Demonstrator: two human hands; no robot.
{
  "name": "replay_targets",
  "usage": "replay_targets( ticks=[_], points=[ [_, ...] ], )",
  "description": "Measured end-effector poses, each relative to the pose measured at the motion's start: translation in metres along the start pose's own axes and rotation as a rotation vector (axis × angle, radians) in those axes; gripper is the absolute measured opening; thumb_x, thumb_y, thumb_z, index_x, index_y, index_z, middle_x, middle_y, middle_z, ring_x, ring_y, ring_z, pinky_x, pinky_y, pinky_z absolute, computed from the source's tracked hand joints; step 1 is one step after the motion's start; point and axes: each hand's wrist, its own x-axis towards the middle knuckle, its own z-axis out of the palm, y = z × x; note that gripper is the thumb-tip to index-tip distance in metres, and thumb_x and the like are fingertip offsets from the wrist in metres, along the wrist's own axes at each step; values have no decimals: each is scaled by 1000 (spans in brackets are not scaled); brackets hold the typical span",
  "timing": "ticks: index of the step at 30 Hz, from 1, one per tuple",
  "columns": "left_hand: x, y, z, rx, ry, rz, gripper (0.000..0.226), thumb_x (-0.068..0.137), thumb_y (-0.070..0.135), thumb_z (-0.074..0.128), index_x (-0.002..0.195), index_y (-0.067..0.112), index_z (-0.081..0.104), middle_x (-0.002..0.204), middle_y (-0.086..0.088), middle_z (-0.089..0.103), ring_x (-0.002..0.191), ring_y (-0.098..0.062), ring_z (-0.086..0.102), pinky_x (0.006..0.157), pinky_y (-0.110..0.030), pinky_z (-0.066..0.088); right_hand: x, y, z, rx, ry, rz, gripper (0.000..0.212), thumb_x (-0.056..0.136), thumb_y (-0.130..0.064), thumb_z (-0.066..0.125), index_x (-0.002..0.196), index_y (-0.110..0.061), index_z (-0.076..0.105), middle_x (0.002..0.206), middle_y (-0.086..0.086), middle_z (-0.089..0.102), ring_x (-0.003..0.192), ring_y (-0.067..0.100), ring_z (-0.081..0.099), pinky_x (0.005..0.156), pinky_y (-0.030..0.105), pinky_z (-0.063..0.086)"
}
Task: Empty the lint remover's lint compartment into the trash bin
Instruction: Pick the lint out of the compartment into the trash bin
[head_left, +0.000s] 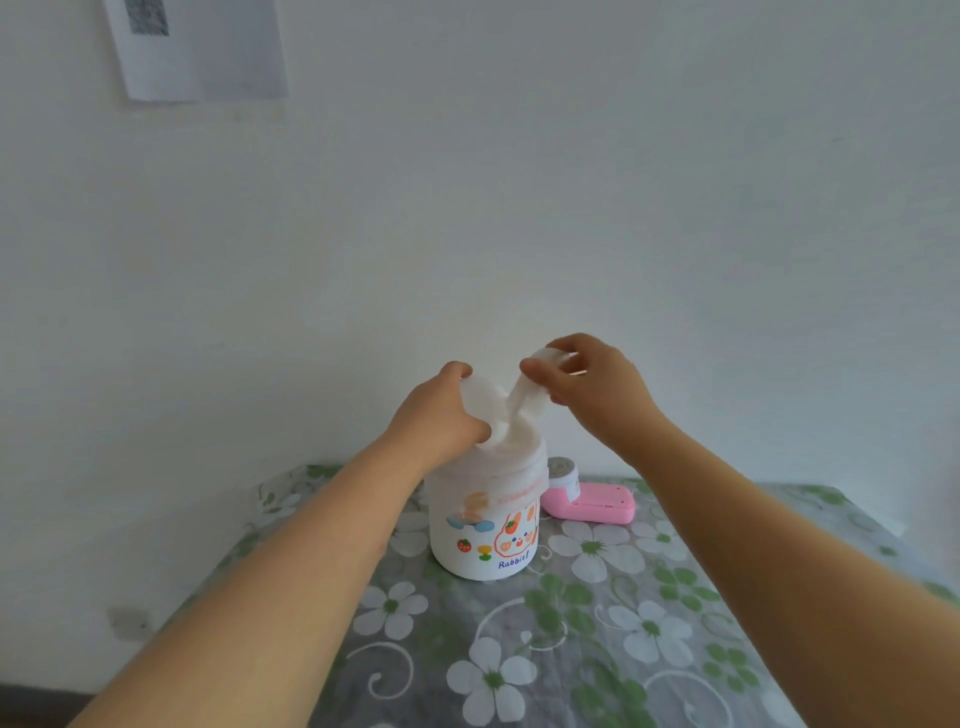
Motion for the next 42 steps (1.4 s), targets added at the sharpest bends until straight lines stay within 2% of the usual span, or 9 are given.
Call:
replay_targets(
  ticks=[6, 10, 14, 18, 28, 34, 37, 40, 42],
  points=[
    [2, -4, 0, -7, -6, 3, 81, 70, 19, 70, 142, 26, 34, 132, -1, 53, 108, -22, 54, 76, -27, 40, 3, -4, -2, 96, 209, 5, 54, 82, -57, 66, 121, -21, 60, 105, 2, 71, 92, 23, 71, 77, 35, 55],
    [2, -4, 1, -12, -7, 20, 81, 69, 19, 69, 142, 27, 34, 131, 0, 53, 97, -17, 49, 72, -25, 38, 2, 0, 2, -77, -13, 55, 52, 81, -54, 68, 117, -16, 63, 101, 5, 73, 87, 22, 72, 82, 39, 57],
    [3, -5, 0, -6, -19, 31, 81, 69, 19, 69, 142, 28, 34, 133, 1, 52, 100, -16, 49, 75, -25, 39, 0, 0, 3, -3, 69, 54, 52, 82, -56, 67, 115, -16, 62, 102, 5, 72, 86, 23, 72, 84, 42, 58],
    [4, -7, -3, -13, -35, 45, 82, 69, 18, 70, 142, 27, 35, 137, 2, 51, 115, -20, 51, 80, -26, 39, 2, -5, 5, 10, 105, 73, 47, 80, -56, 68, 100, -15, 58, 87, 1, 71, 65, 19, 73, 67, 35, 57],
    [5, -9, -3, -52, -45, 44, 81, 69, 18, 71, 142, 29, 36, 134, 4, 52, 111, -18, 53, 79, -27, 41, 7, -5, 7, -27, -32, 15, 25, 84, -40, 71, 98, -19, 69, 75, 0, 72, 48, 19, 69, 54, 25, 51],
    [6, -10, -5, -61, -57, 51, 80, 70, 17, 72, 142, 28, 37, 125, 2, 54, 99, -18, 53, 71, -23, 40, 13, -11, -5, 13, -113, -4, 23, 90, -16, 58, 107, -13, 73, 93, 11, 76, 73, 33, 75, 83, 52, 60],
    [7, -12, -5, -71, -62, 54, 80, 71, 15, 72, 141, 28, 38, 120, 2, 54, 95, -17, 52, 66, -20, 38, 18, -15, -13, 42, -40, -57, 32, 93, -11, 53, 120, -17, 69, 108, 7, 74, 81, 29, 76, 89, 52, 58],
    [9, -14, -6, -84, -67, 49, 81, 70, 14, 73, 142, 29, 39, 127, 1, 53, 99, -16, 51, 77, -24, 38, 19, -16, -19, 74, 198, -93, 32, 93, -14, 52, 122, -20, 63, 109, 1, 70, 75, 22, 74, 75, 37, 59],
    [9, -14, -6, -81, -68, 51, 82, 69, 14, 73, 142, 29, 39, 129, 1, 54, 100, -16, 50, 80, -25, 38, 15, -15, -19, -42, 134, -104, 17, 93, -17, 54, 108, -21, 62, 100, 0, 71, 67, 20, 72, 58, 28, 51]
  ],
)
